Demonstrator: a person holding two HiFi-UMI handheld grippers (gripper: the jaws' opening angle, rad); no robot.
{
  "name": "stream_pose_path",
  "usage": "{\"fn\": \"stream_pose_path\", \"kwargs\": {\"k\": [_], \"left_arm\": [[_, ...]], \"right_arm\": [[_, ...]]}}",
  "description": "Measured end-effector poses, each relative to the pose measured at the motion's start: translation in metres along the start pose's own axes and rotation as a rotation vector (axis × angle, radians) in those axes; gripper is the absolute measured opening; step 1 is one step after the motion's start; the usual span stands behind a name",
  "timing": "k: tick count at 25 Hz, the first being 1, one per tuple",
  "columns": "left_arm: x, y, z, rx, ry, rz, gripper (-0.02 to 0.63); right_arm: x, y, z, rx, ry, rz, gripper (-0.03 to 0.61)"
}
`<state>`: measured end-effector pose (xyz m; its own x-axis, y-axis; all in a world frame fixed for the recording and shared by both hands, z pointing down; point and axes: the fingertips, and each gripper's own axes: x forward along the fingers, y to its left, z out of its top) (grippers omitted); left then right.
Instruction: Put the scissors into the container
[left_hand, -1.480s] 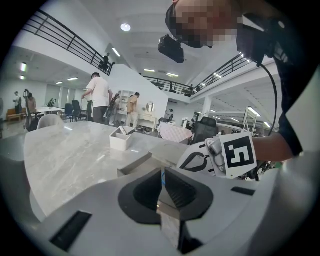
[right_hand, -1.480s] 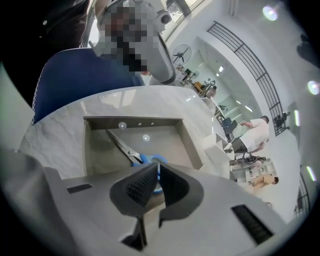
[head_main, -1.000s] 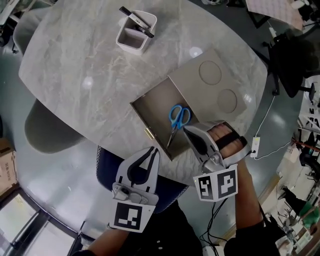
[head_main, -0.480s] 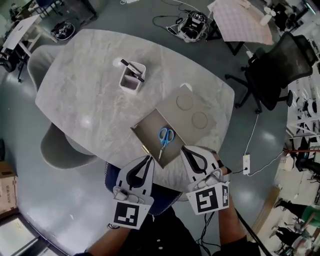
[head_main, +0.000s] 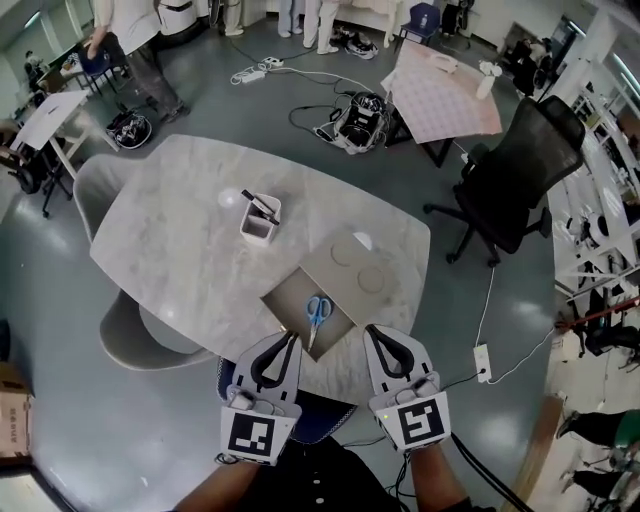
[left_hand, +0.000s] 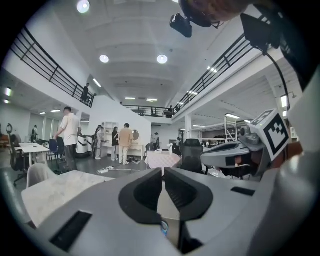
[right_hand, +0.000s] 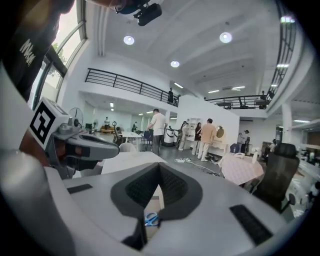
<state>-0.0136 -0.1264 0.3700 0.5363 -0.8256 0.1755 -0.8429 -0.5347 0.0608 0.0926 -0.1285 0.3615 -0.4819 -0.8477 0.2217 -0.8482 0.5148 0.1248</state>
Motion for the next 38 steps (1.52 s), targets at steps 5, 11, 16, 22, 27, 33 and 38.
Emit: {"fn": "stream_pose_path", "kwargs": {"k": [5, 11, 16, 22, 27, 33, 38], "left_arm": [[-0.017, -0.005, 0.021, 0.034, -0.041, 0.008, 0.028], [-0.034, -0.005, 0.029, 0.03, -0.074, 0.036, 0.028], [-0.045, -0.014, 0.037, 0.034, -0.103, 0.036, 0.028], [-0.051, -0.019, 0.049, 0.047, -0.109, 0.031, 0.028], [-0.052, -0.023, 0.045, 0.047, -0.112, 0.031, 0.028], [-0.054, -0.025, 0.042, 0.044, -0.114, 0.032, 0.028], [-0.055, -0.024, 0.041, 0.04, -0.103, 0.034, 0.028]], "right_arm": [[-0.026, -0.003, 0.022, 0.099, -0.086, -0.065, -0.003], [-0.043, 0.009, 0.034, 0.151, -0.15, -0.119, -0.003], [-0.057, 0.017, 0.04, 0.187, -0.203, -0.155, -0.003], [-0.066, 0.018, 0.044, 0.205, -0.21, -0.181, -0.003], [-0.067, 0.02, 0.038, 0.191, -0.197, -0.207, -0.003], [-0.07, 0.019, 0.037, 0.181, -0.19, -0.225, -0.003], [-0.069, 0.02, 0.037, 0.175, -0.179, -0.224, -0.003]]}}
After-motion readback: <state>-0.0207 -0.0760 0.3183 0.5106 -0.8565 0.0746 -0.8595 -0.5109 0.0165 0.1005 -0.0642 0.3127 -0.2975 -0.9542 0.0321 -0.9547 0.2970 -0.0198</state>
